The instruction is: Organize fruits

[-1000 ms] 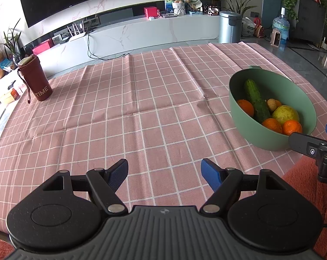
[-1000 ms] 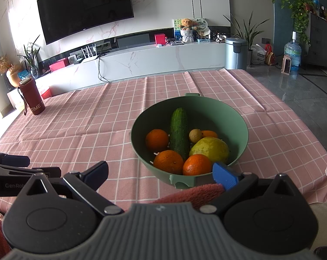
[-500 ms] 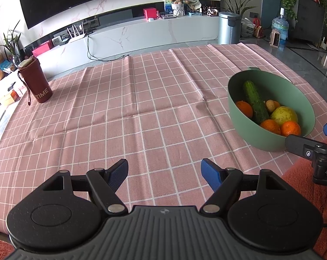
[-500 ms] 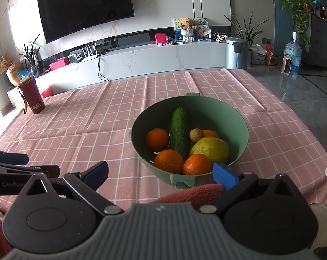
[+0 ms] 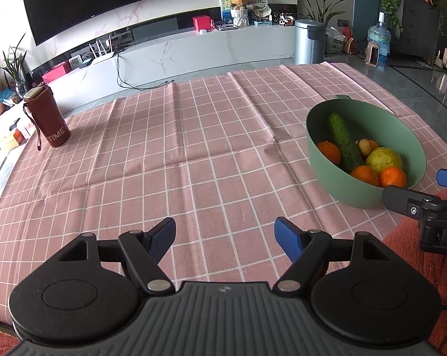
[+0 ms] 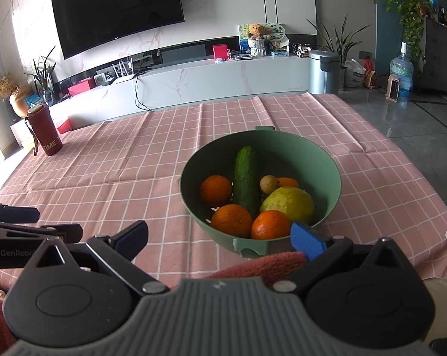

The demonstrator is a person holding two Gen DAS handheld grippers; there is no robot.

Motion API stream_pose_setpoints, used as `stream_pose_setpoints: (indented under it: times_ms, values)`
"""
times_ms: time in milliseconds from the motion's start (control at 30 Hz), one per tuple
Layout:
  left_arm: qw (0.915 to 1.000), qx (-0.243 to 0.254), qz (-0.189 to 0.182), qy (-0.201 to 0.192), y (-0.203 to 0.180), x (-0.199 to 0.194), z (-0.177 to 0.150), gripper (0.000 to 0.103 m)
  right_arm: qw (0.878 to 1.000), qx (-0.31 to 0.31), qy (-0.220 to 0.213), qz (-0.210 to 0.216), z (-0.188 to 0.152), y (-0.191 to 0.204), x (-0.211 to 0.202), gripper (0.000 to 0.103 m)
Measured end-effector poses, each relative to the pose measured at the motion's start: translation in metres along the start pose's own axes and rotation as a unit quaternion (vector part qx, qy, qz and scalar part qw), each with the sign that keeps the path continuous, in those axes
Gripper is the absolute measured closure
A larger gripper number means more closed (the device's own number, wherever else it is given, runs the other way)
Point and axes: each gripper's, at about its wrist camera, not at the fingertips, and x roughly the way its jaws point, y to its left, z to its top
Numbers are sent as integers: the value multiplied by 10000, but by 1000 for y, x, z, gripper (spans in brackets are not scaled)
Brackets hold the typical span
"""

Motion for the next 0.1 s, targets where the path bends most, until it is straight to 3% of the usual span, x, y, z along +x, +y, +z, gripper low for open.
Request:
stream_pose_setpoints:
  times_ms: [100]
  values:
    - [10000,8,6,6,0,0,1,14,10000,2,0,2,0,0,0,5]
